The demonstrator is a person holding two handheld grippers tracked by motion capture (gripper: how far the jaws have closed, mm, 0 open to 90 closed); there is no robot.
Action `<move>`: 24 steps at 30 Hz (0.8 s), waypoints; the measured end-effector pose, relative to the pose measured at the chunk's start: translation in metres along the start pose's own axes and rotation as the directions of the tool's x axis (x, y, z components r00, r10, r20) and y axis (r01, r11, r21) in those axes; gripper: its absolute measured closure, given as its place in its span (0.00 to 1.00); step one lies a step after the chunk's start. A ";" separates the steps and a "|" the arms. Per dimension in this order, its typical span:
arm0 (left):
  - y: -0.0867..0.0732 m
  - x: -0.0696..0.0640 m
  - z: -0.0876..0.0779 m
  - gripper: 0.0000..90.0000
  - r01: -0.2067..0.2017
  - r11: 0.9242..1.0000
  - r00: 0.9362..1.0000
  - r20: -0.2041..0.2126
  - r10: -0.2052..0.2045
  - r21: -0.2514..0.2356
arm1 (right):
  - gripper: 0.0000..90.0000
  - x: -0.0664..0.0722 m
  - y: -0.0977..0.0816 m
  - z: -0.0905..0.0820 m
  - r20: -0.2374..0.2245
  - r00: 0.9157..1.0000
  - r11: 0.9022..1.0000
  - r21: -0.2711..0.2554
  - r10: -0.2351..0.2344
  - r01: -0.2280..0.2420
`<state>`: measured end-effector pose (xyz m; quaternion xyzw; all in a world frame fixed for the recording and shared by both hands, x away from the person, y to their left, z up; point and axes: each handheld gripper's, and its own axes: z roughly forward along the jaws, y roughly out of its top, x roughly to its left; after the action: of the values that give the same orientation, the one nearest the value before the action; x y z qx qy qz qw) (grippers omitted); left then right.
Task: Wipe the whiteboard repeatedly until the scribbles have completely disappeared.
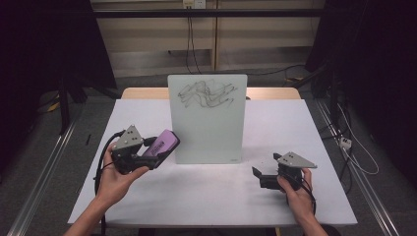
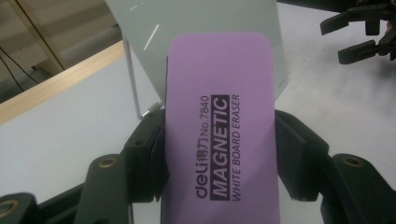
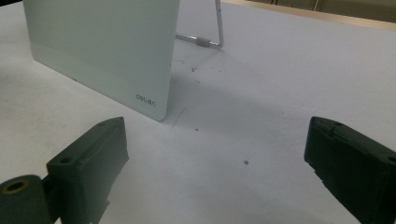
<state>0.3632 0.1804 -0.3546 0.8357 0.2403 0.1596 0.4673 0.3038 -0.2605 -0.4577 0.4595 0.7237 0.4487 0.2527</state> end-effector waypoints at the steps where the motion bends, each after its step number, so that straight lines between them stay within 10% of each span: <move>1: 0.002 0.000 0.001 0.45 -0.012 1.000 1.000 0.002 0.012 0.002 | 0.07 0.000 0.000 0.000 -0.002 1.000 1.000 -0.001 0.000 0.000; 24: 0.052 -0.007 0.018 0.45 -0.123 0.992 0.992 -0.003 0.123 -0.003 | 0.07 0.001 0.000 -0.001 -0.013 1.000 1.000 -0.002 -0.001 0.001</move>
<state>0.3795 0.1411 -0.3197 0.8481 0.1885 0.1895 0.4574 0.3031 -0.2602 -0.4575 0.4560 0.7251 0.4521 0.2486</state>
